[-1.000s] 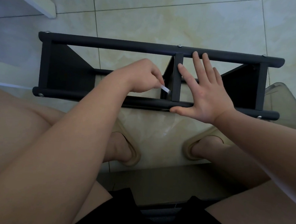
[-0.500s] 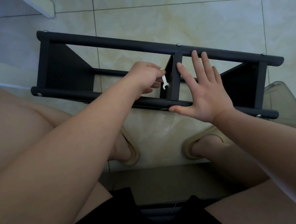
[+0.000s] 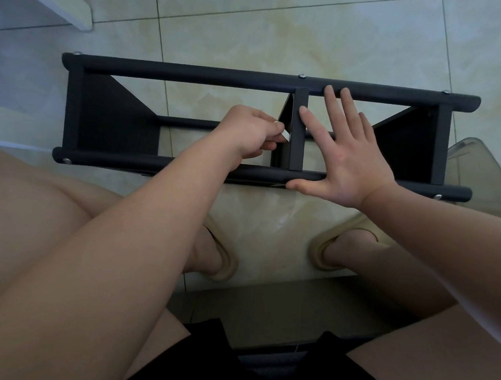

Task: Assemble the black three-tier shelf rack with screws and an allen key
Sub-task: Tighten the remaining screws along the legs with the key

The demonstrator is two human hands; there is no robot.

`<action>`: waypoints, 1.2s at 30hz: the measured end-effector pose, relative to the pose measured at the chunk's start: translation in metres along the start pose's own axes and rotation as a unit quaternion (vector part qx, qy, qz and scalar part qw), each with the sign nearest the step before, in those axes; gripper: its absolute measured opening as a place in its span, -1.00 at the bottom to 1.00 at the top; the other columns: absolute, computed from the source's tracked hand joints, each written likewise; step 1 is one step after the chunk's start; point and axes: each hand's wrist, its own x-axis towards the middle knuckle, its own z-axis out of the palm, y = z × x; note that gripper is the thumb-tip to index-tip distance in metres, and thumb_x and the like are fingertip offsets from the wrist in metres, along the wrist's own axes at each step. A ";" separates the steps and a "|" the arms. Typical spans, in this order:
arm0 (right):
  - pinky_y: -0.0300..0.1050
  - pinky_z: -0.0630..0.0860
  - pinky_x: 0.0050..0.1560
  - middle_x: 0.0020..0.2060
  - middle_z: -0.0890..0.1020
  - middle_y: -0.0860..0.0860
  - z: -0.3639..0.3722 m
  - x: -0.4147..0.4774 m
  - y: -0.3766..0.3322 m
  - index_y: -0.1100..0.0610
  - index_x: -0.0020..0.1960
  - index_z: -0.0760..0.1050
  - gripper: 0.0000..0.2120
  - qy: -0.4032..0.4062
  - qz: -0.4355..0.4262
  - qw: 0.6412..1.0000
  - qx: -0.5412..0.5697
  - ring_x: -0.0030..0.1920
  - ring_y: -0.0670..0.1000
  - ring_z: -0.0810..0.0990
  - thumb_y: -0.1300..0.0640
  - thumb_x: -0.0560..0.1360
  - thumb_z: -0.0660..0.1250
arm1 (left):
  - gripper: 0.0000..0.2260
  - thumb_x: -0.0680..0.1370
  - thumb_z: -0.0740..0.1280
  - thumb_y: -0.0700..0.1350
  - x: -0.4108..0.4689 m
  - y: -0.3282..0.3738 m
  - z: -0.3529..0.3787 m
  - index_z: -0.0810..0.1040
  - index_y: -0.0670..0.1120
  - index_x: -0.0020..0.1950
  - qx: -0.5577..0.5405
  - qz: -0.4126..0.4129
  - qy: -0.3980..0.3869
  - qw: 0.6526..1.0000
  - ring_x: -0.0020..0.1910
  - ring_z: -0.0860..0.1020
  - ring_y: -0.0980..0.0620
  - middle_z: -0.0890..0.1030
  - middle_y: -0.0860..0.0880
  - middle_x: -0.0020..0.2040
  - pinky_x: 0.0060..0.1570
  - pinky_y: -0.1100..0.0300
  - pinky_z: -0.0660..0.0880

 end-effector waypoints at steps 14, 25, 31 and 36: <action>0.40 0.08 0.53 0.64 -0.11 0.21 -0.002 0.000 0.000 0.02 0.67 -0.01 0.07 -0.007 0.002 1.000 -0.001 0.63 0.29 -0.16 -0.60 0.38 0.08 | -0.95 0.60 0.36 -0.06 0.000 0.000 0.000 0.59 -0.01 -0.02 0.052 -0.006 -0.033 0.998 -0.17 0.67 0.17 0.72 0.12 -0.26 -0.12 0.18 0.48; 0.41 0.09 0.52 0.64 -0.11 0.22 -0.002 0.001 0.000 0.03 0.67 -0.01 0.07 -0.005 -0.002 1.000 -0.002 0.63 0.30 -0.15 -0.60 0.38 0.06 | -0.87 0.62 0.32 -0.03 -0.003 0.004 0.001 0.60 -0.05 0.08 0.058 -0.035 -0.054 0.996 -0.16 0.66 0.17 0.71 0.13 -0.27 -0.07 0.16 0.48; 0.40 0.09 0.52 0.64 -0.10 0.22 -0.001 0.000 -0.001 0.03 0.67 0.00 0.06 -0.002 -0.003 1.000 0.000 0.63 0.30 -0.15 -0.59 0.39 0.08 | -0.87 0.64 0.29 -0.05 -0.005 0.006 -0.002 0.59 -0.05 0.09 0.063 -0.061 -0.085 0.993 -0.08 0.64 0.12 0.72 0.11 -0.23 0.06 0.10 0.47; 0.41 0.10 0.52 0.64 -0.10 0.22 0.000 0.000 0.000 0.03 0.67 0.01 0.06 0.001 -0.002 1.000 0.000 0.63 0.30 -0.14 -0.59 0.39 0.09 | -0.90 0.65 0.28 -0.07 -0.005 0.007 -0.004 0.57 -0.02 0.02 0.084 -0.062 -0.090 0.991 0.02 0.59 0.09 0.70 0.09 -0.19 0.13 0.05 0.44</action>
